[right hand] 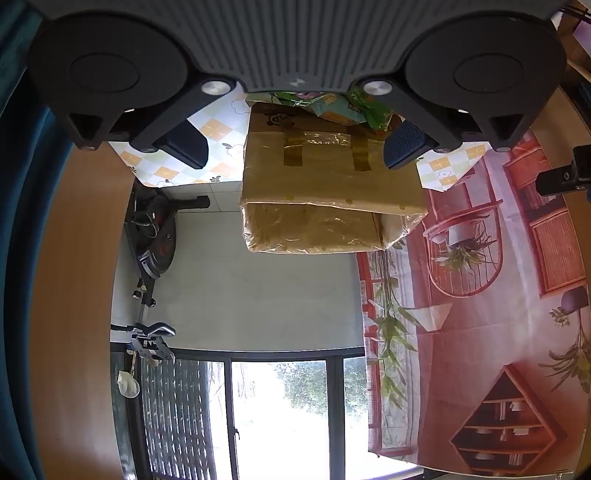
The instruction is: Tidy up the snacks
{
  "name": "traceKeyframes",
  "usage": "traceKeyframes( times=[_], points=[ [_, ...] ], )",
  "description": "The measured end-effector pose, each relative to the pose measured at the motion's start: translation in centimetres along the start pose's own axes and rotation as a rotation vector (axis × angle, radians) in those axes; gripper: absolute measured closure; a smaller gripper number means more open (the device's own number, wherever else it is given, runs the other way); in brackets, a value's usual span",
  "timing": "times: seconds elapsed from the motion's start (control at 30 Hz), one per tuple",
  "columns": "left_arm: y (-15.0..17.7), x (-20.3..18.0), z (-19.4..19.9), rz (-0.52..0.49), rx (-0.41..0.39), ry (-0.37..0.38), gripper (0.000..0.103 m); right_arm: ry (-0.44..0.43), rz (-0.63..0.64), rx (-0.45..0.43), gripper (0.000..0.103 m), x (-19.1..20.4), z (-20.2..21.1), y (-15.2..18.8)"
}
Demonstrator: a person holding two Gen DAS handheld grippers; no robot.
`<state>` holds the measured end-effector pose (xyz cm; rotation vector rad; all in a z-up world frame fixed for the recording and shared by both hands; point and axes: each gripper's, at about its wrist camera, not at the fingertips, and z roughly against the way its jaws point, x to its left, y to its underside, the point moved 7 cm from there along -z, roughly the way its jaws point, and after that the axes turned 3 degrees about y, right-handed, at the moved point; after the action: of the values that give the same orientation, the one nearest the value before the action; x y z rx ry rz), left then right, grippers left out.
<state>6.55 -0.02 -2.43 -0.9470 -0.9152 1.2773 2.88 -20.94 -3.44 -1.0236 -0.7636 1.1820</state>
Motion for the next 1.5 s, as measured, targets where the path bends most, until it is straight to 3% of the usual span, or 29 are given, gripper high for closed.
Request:
traceKeyframes(
  times=[1.5],
  points=[
    [0.19,0.09,0.23,0.002,-0.012,0.016,0.0,0.007,0.012,-0.01,0.0,0.01,0.21,0.06]
  ],
)
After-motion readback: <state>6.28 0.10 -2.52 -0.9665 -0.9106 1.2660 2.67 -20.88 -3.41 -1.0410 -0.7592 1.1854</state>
